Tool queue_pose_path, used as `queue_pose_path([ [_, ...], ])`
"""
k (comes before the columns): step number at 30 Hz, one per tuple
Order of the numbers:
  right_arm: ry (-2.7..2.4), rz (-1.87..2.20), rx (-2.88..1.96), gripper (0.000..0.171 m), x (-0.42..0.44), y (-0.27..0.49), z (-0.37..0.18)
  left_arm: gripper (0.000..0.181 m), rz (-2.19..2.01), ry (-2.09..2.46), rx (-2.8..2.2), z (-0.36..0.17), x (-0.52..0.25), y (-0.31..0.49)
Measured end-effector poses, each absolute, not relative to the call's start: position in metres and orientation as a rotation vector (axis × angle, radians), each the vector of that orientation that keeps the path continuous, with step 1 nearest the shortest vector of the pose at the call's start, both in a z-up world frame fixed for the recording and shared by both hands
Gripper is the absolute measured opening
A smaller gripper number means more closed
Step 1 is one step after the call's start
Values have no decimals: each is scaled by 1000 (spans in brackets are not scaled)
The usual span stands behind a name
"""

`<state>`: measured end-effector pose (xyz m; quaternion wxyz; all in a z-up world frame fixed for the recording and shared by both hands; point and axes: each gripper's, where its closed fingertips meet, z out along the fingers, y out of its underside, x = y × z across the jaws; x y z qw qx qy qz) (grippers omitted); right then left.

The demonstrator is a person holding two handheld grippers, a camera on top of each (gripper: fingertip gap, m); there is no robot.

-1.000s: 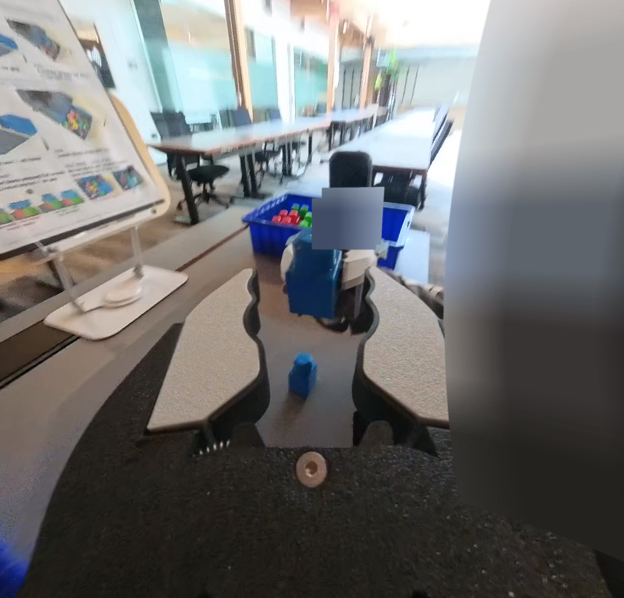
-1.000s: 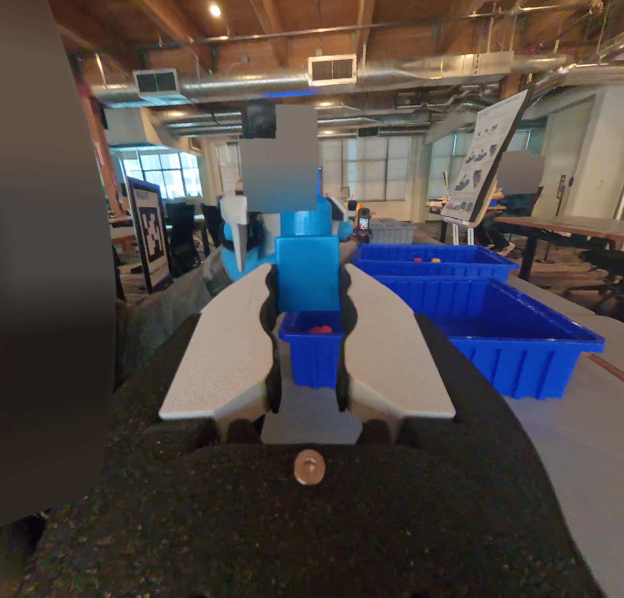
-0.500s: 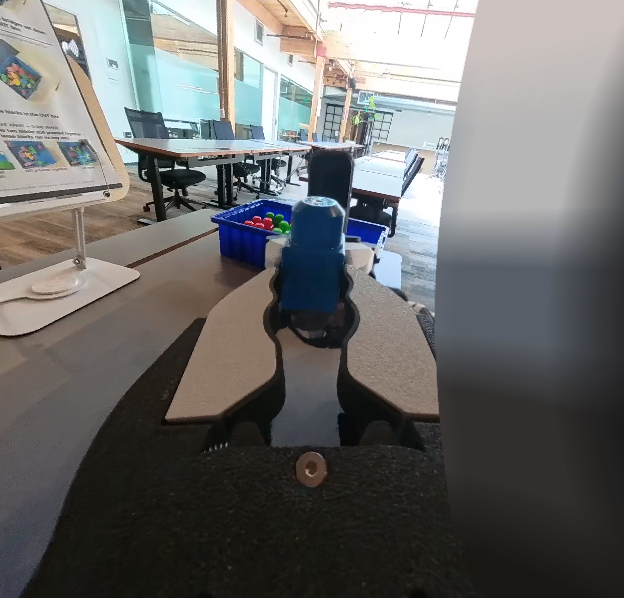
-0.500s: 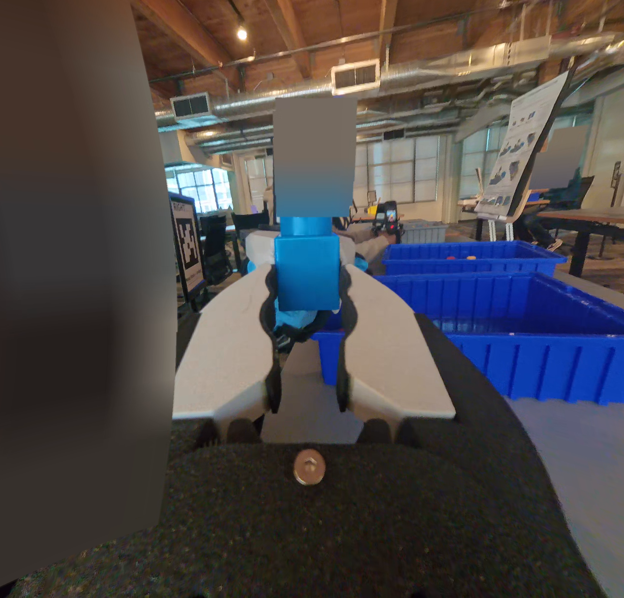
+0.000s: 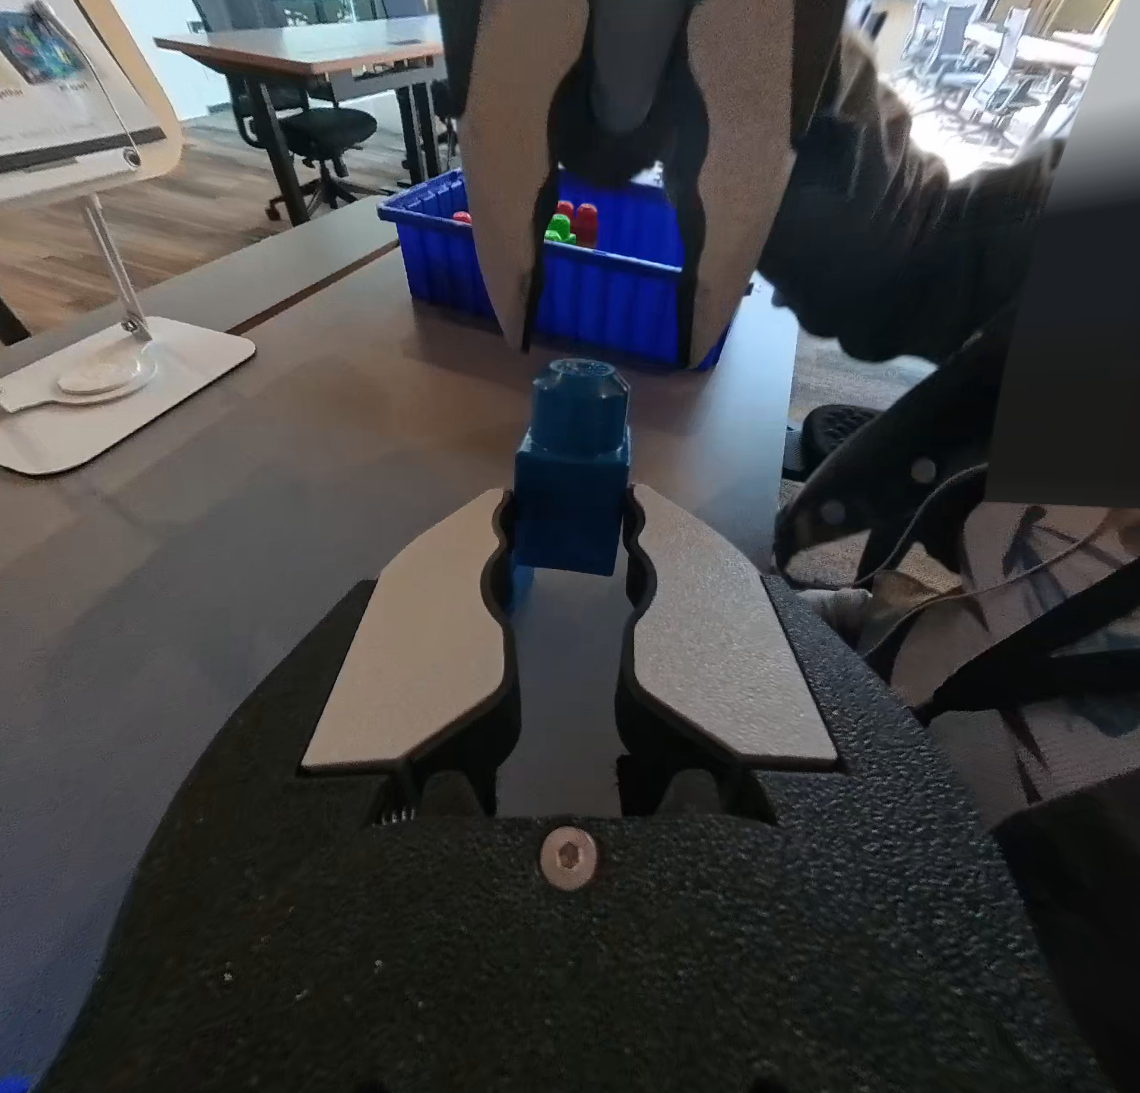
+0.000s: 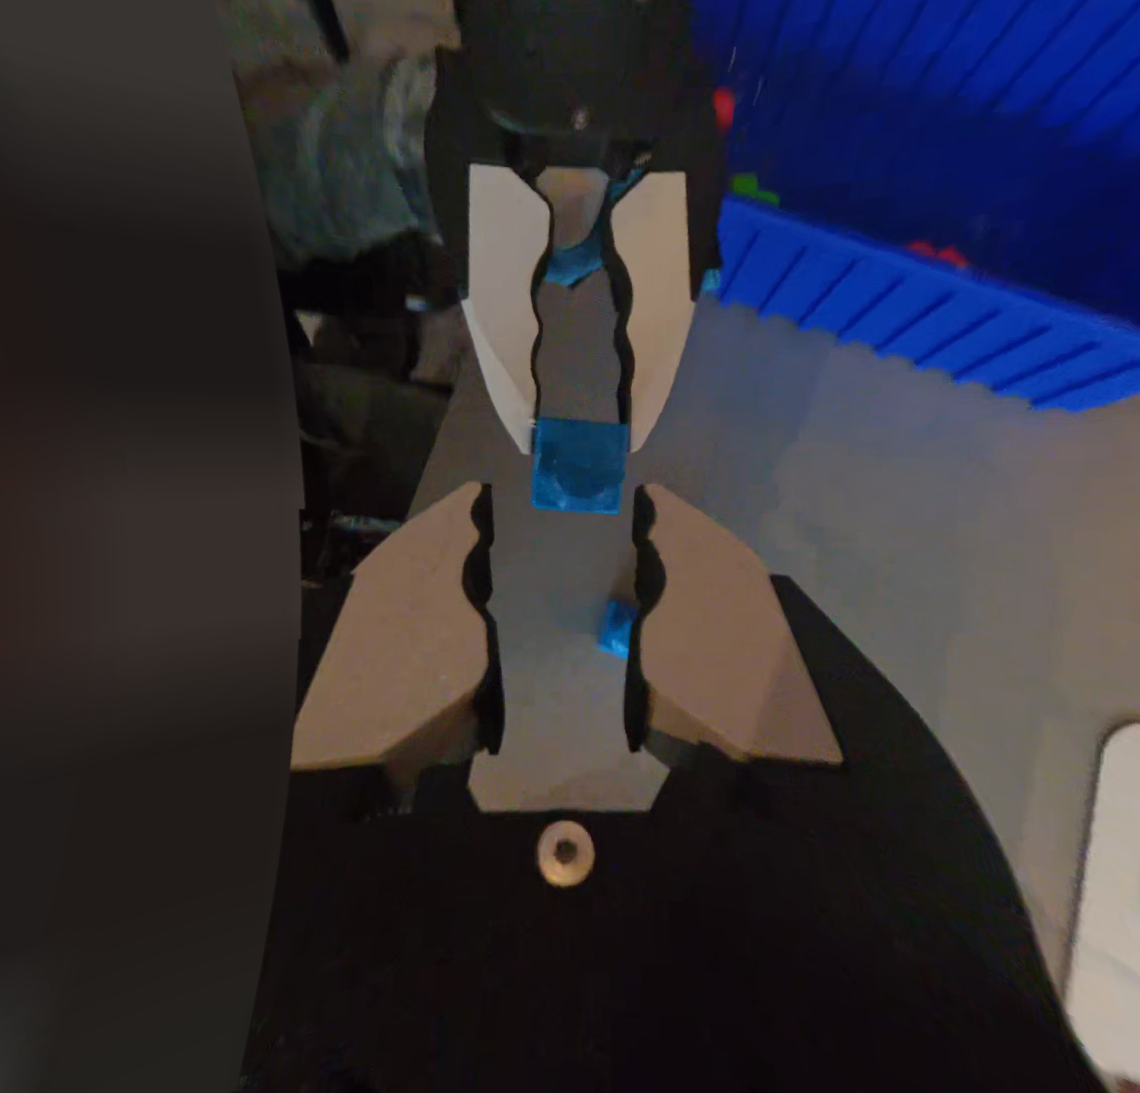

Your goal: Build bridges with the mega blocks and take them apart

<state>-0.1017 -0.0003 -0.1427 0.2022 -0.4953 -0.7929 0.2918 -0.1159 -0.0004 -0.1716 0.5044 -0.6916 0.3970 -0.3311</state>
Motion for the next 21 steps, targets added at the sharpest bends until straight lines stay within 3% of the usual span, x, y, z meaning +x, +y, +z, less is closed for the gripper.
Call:
queue_pose_path([
  [1, -2265, 745, -1404, 43, -101, 0, -146, 33, -797, 962, -1673, -174, -114, 0],
  [21, -2420, 465, -1423, 28, -102, 7, -167, 37, -803, 943, -1665, -180, -114, 3],
])
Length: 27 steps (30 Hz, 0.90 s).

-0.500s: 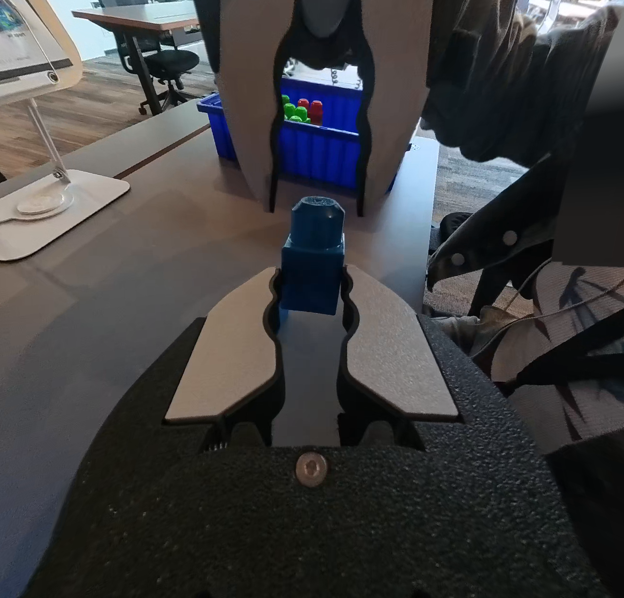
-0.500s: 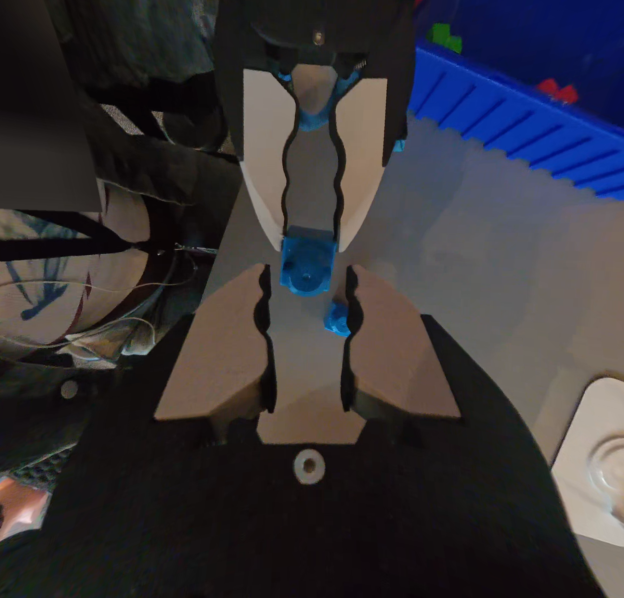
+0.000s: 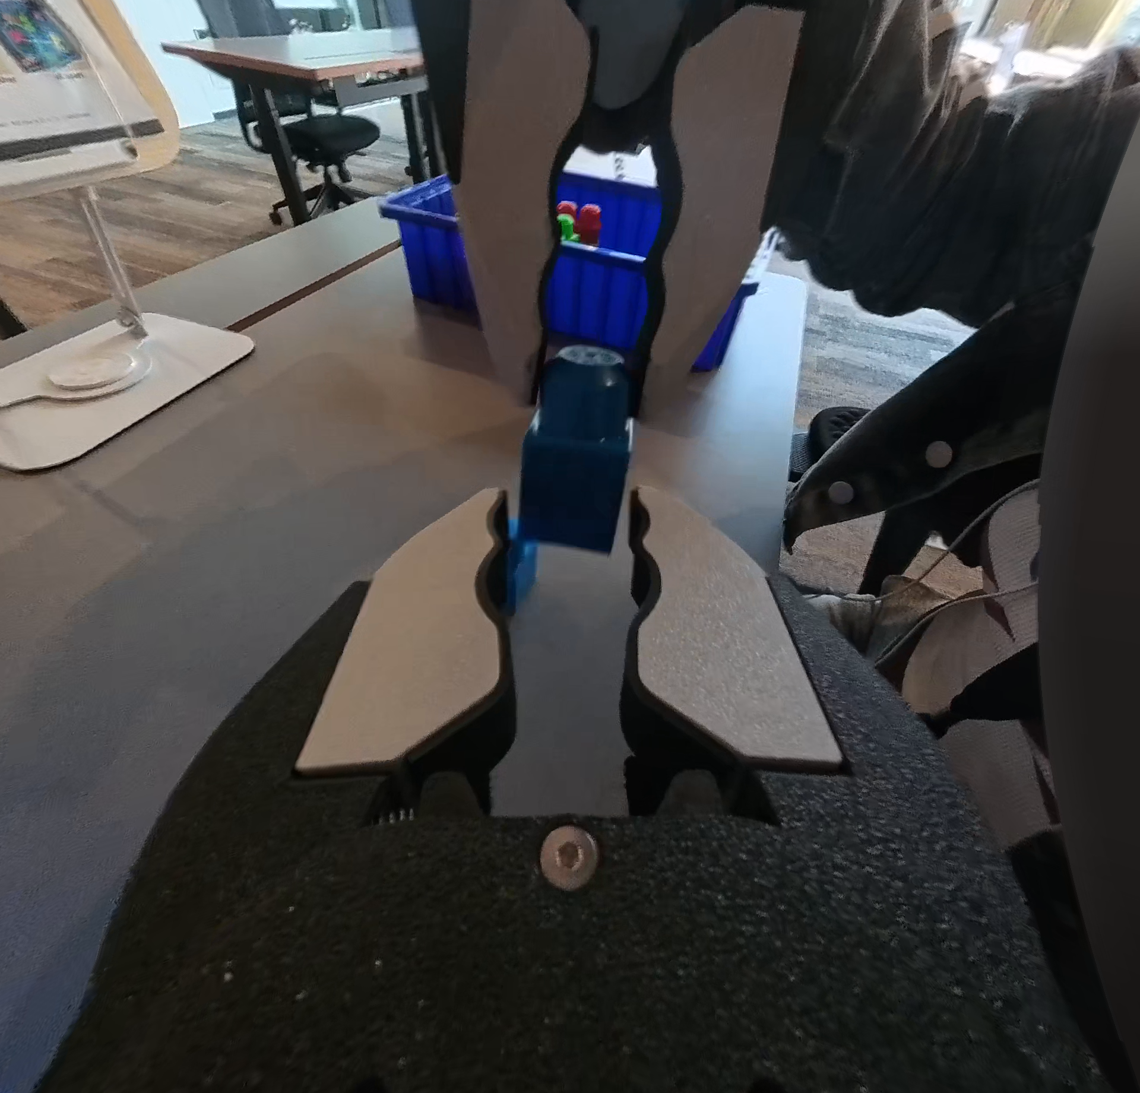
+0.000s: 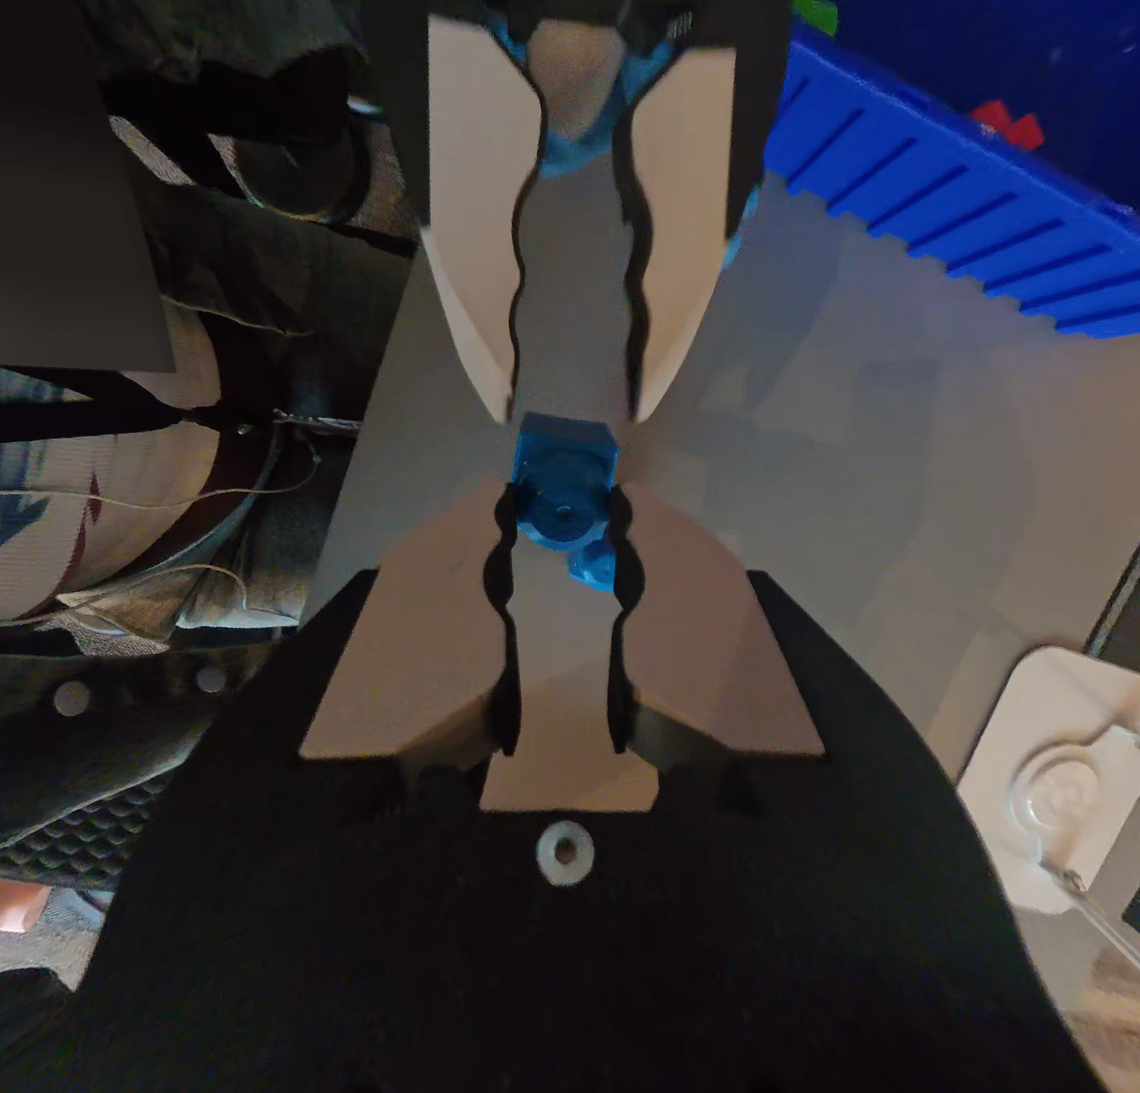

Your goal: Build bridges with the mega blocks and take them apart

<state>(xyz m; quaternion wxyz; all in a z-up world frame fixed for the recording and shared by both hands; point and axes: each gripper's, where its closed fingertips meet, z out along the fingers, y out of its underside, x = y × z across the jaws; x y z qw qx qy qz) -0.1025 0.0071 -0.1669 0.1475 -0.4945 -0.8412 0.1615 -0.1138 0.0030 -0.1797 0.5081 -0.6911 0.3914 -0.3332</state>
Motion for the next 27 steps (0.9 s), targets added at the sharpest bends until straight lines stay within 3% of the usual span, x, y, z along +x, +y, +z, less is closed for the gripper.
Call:
queue_pose_path([
  [3, -2414, 400, -1480, 28, -89, 15, -174, 56, -674, 902, -1749, -183, -136, 10],
  [19, -2355, 199, -1832, 28, -23, 63, -279, 49, -238, 667, -1764, -138, -242, -9],
  [27, -2353, 148, -1867, 28, -25, 71, -301, 45, -197, 563, -1744, -125, -266, -17],
])
